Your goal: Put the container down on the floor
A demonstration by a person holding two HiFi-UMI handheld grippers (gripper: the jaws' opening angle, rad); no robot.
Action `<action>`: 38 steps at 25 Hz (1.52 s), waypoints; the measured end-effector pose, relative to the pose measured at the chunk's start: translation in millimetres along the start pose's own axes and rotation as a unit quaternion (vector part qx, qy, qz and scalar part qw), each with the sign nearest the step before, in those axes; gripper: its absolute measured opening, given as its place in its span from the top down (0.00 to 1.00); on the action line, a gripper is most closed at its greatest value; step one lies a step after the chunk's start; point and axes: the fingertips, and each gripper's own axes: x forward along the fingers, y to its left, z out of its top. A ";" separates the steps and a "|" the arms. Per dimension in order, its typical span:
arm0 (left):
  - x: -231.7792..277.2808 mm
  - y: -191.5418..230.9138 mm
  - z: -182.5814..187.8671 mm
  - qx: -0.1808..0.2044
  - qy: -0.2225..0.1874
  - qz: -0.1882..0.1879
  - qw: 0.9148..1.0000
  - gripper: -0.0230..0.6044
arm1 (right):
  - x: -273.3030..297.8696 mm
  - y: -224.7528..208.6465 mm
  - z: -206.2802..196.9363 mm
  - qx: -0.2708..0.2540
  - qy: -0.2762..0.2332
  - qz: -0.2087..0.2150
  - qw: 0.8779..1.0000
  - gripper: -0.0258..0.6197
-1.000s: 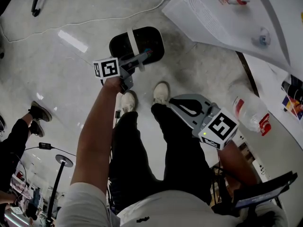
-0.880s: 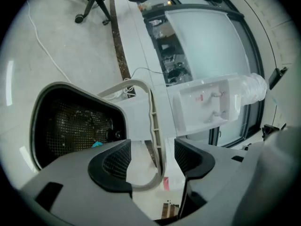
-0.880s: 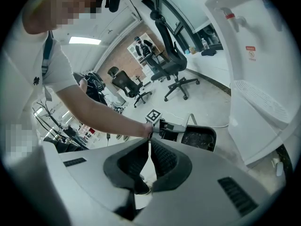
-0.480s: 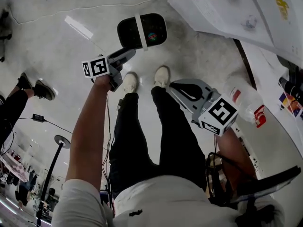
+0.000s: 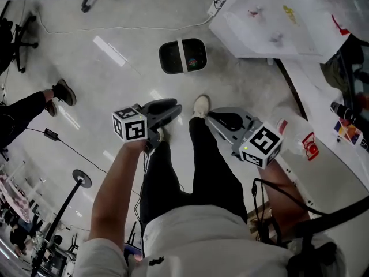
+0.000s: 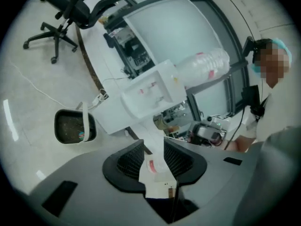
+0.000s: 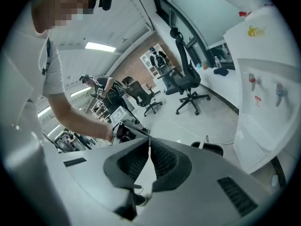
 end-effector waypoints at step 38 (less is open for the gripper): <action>-300.4 -342.6 -92.6 0.232 0.000 -0.091 0.969 0.95 | -19.0 374.0 67.2 -0.094 -0.115 -0.081 0.986 0.93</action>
